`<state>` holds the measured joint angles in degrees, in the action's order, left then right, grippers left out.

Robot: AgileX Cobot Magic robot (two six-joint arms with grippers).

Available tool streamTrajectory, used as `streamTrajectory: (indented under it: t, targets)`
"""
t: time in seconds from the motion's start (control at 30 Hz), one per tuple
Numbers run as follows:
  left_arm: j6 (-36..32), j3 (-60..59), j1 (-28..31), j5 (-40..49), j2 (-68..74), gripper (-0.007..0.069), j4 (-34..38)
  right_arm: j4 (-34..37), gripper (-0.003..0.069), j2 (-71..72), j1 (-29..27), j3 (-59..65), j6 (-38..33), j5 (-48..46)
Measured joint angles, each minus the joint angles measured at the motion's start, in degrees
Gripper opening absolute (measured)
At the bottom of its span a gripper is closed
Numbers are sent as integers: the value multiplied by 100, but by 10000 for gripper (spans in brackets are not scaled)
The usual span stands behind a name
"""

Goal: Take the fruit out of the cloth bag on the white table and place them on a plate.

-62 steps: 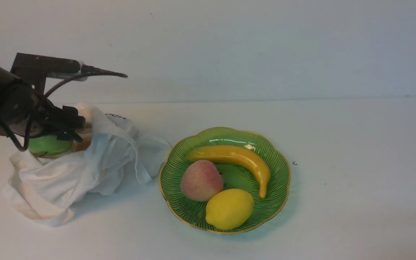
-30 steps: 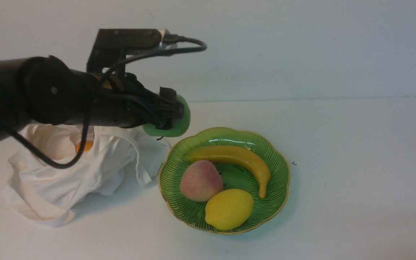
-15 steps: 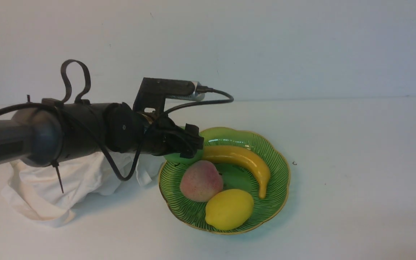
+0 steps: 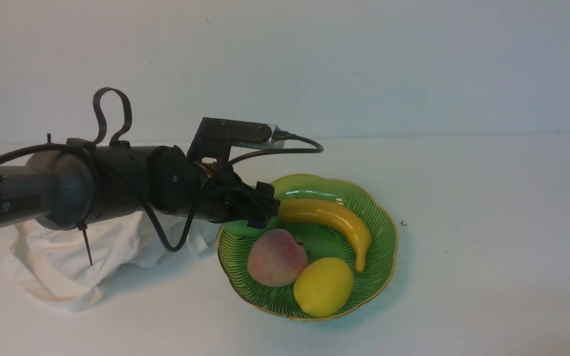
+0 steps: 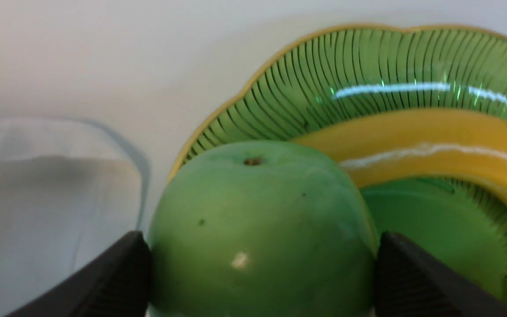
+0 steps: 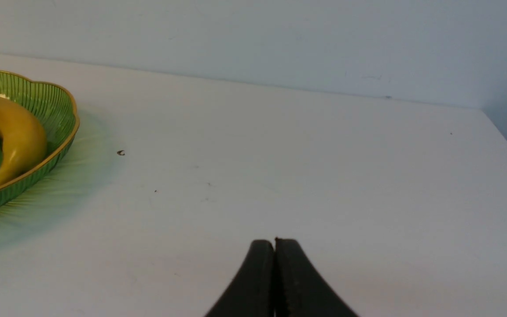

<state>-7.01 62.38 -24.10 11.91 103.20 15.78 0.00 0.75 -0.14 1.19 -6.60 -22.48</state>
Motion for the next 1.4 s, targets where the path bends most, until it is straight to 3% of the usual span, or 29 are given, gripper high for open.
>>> streamTrajectory:
  t: [0.1, 0.37, 0.47, 0.53, 0.57, 0.67, 0.77, 1.03, 1.4]
  targets:
    - [-20, 0, 0, 153, -323, 676, -211, 0, -13, 0, 0, 0, 0, 0]
    - [-20, 0, 0, 464, -1179, 668, -305, 0, -13, 0, 0, 0, 0, 0]
    - [-15, 0, 0, 864, -1722, 579, -339, 0, -13, 0, 0, 0, 0, 0]
    - [51, 0, 0, 1320, -2353, 424, -381, 0, -13, 0, 0, 0, 0, 0]
    - [67, 0, 0, 1398, -2530, 391, -397, 0, -13, 0, 0, 0, 0, 0]
    - [182, 0, 0, 1935, -3482, 113, -437, 0, -13, 0, 0, 0, 0, 0]
    - [214, 0, 0, 2187, -4418, 15, -437, 0, -13, 0, 0, 0, 0, 0]
    - [238, -506, 0, 2426, -6120, -8, -443, 0, -13, 0, 0, 0, 0, 0]
    - [157, -679, 0, 3460, -6909, -8, -400, 0, -13, 0, 0, 0, 0, 0]
